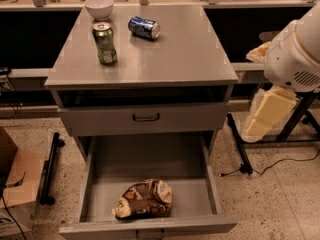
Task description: Pick brown chip bag from middle drawer and place on counter
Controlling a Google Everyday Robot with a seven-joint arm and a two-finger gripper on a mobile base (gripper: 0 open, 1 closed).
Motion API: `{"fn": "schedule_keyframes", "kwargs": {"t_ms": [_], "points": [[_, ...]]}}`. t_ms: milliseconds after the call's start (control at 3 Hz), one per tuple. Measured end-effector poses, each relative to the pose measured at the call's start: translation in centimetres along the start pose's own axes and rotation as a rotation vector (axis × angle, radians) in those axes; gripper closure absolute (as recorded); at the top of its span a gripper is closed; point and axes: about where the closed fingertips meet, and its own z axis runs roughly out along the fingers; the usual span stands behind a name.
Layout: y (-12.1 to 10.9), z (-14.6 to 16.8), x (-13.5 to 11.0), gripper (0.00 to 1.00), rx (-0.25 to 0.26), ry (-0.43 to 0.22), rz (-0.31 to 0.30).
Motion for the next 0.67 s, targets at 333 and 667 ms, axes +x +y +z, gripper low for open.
{"fn": "schedule_keyframes", "kwargs": {"t_ms": [333, 667], "points": [[0.3, 1.1, 0.2, 0.00, -0.003, 0.023, 0.020], [2.4, 5.1, -0.6, 0.00, -0.043, 0.000, 0.035]]}}
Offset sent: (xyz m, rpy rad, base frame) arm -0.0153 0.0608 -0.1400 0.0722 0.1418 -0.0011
